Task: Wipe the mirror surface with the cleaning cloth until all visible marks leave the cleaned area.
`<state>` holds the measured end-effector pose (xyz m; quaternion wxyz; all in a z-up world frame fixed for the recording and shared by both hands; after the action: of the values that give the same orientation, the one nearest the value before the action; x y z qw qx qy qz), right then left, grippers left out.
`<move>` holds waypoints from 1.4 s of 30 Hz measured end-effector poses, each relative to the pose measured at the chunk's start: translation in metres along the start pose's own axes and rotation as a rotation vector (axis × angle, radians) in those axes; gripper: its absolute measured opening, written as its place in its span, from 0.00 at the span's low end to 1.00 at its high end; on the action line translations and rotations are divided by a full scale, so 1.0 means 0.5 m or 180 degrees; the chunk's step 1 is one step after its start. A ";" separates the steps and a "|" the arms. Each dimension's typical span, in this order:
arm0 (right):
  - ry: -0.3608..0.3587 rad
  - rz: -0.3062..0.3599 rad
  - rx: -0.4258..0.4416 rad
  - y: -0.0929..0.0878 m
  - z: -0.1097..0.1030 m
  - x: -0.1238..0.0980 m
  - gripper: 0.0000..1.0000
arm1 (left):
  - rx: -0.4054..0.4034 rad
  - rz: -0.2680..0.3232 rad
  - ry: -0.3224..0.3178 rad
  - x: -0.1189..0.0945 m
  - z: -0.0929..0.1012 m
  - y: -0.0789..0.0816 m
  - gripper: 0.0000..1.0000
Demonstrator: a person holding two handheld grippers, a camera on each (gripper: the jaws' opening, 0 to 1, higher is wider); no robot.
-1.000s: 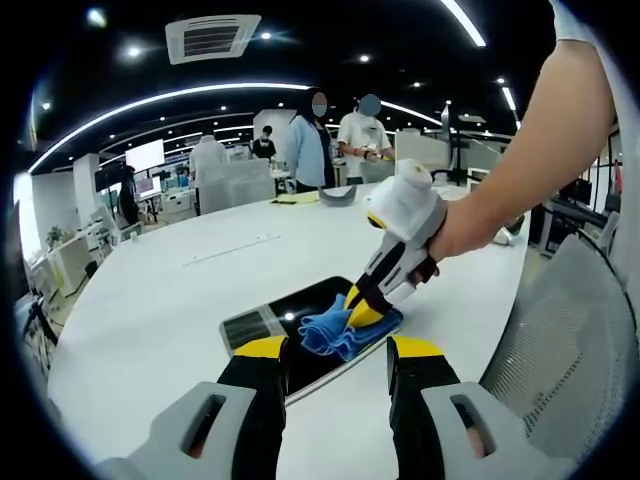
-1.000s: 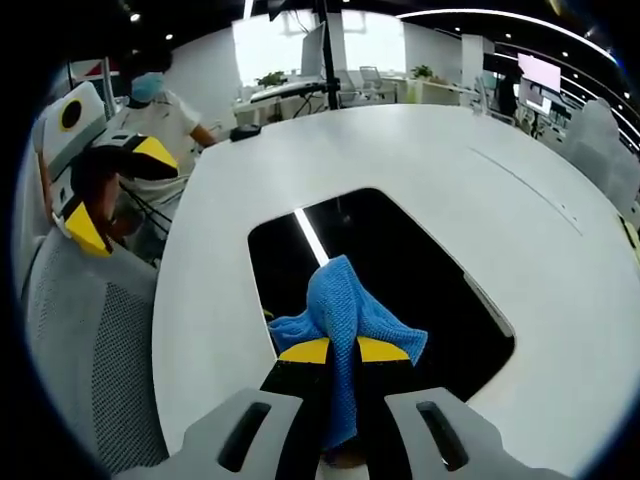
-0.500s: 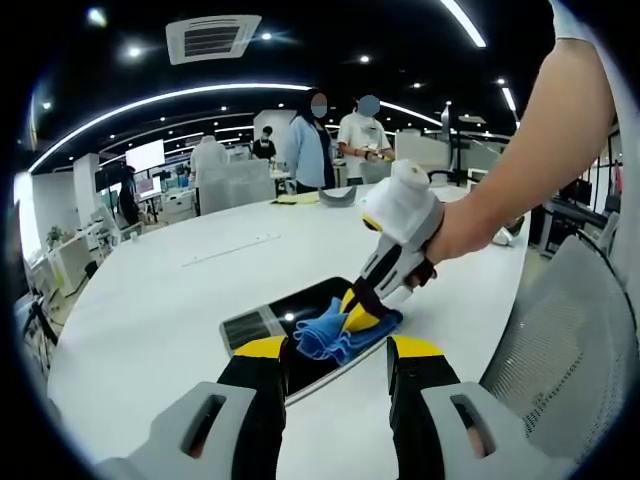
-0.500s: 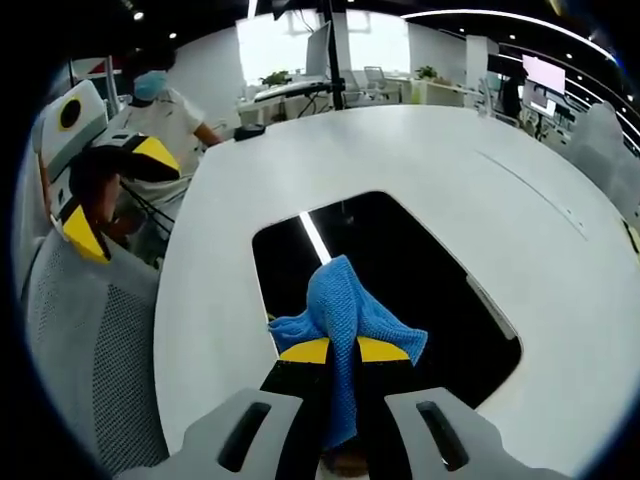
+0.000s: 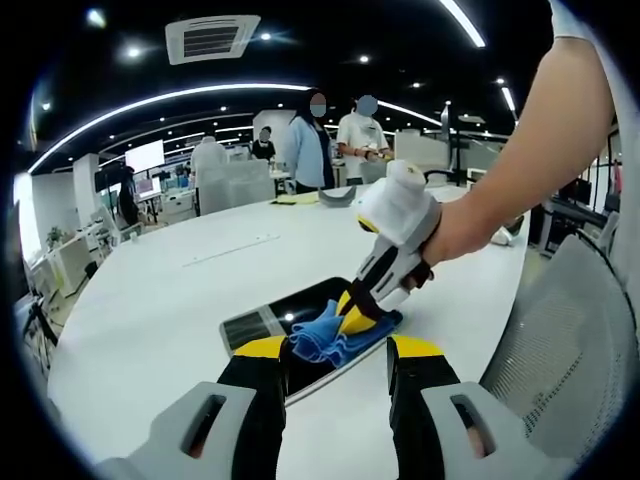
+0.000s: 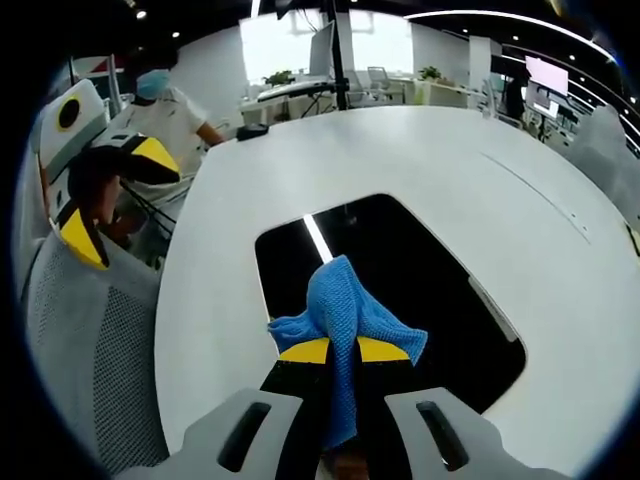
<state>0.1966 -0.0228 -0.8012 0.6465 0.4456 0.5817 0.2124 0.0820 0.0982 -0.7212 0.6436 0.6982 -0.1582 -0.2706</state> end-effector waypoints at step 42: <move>0.0121 0.0037 -0.0049 0.024 -0.016 0.041 0.04 | 0.0002 -0.0003 0.0004 0.000 0.000 0.000 0.38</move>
<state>0.1969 0.0022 -0.8022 0.6374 0.4398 0.5897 0.2291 0.0820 0.0984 -0.7214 0.6433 0.6987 -0.1576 -0.2704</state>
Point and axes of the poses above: the point that each gripper's makers call its tool centre point, and the gripper's own axes: x roughly forward along the fingers, z roughly to its right, y roughly out of its top, the point moved 6 cm from there along -x, roughly backward along the fingers, and after that the axes turned 13 degrees about z, right-handed, at the moved point
